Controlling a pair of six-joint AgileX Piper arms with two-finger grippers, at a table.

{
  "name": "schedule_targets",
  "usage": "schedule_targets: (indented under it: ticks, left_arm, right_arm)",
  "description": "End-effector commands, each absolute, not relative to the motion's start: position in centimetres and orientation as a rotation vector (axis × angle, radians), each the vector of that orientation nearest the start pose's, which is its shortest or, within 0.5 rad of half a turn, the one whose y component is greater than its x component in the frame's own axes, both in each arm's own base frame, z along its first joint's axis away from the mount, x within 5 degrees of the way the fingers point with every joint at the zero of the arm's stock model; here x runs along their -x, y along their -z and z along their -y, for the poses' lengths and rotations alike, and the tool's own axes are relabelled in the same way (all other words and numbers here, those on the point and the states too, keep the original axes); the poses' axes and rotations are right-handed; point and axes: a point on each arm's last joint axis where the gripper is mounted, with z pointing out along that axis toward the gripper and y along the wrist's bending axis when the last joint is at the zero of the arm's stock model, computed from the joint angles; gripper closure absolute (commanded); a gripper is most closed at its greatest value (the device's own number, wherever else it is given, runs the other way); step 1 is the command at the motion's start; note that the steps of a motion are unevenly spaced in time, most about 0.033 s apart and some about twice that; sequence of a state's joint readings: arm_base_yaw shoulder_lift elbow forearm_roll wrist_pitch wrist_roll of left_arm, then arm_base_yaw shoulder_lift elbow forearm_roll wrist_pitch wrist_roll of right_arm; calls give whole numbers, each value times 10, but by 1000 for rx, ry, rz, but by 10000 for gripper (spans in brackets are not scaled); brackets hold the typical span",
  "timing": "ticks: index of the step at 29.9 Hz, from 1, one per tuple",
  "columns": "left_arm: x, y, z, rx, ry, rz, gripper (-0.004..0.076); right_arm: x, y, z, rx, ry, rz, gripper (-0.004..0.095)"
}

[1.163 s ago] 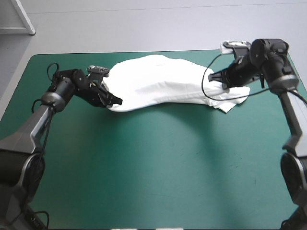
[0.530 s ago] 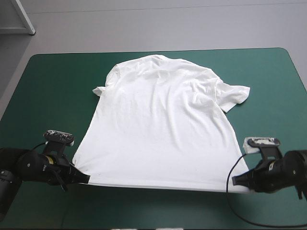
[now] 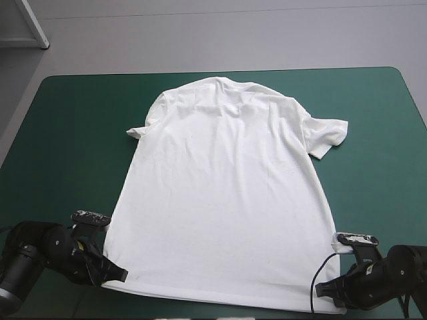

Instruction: Fold the cloth

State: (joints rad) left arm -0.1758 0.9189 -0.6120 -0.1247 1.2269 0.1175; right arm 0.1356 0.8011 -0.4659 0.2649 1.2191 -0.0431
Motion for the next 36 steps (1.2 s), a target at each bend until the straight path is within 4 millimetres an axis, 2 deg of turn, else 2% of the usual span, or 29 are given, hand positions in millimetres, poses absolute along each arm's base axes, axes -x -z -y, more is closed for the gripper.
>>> schedule_targets:
  ticks: [1, 3, 6, 7, 9, 10, 12, 15, 19, 22, 25, 29, 32, 36]
  left_arm:
    - [-112, -252, 30, -443, 168, -3024, 701]
    - [-112, -252, 30, -467, 165, -3020, 624]
    - [-112, -252, 31, -461, 187, -3020, 418]
    - [-112, -252, 32, -456, 207, -3020, 314]
    - [-111, -252, 33, -452, 225, -3019, 198]
    - [-112, -253, 33, -451, 224, -3013, 148]
    - [-116, -257, 34, -445, 219, -2977, 115]
    - [-126, -273, 34, -428, 199, -2874, 123]
    - [-147, -309, 37, -373, 188, -2678, 123]
    - [-165, -334, 38, -327, 164, -2605, 123]
    - [-181, -350, 38, -333, 129, -2569, 123]
    - [-203, -353, 39, -330, 70, -2504, 123]
    - [-232, -348, 42, -263, 67, -2420, 123]
    - [-274, -330, 51, -223, 102, -2438, 123]
  right_arm:
    - [-85, -232, -38, 244, -461, -3004, 866]
    - [-85, -232, -39, 271, -474, -2997, 729]
    - [-85, -232, -39, 270, -477, -2996, 414]
    - [-85, -233, -40, 271, -477, -2995, 275]
    - [-86, -234, -39, 268, -474, -2992, 120]
    - [-88, -236, -39, 269, -460, -2975, 73]
    - [-91, -242, -38, 244, -437, -2949, 53]
    - [-102, -262, -36, 202, -375, -2858, 62]
    - [-116, -297, -31, 143, -286, -2709, 62]
    - [-124, -320, -29, 123, -247, -2633, 62]
    - [-131, -333, -29, 107, -245, -2626, 63]
    - [-139, -333, -31, 110, -243, -2655, 93]
    - [-144, -329, -32, 107, -251, -2676, 132]
    - [-145, -329, -33, 126, -262, -2668, 186]
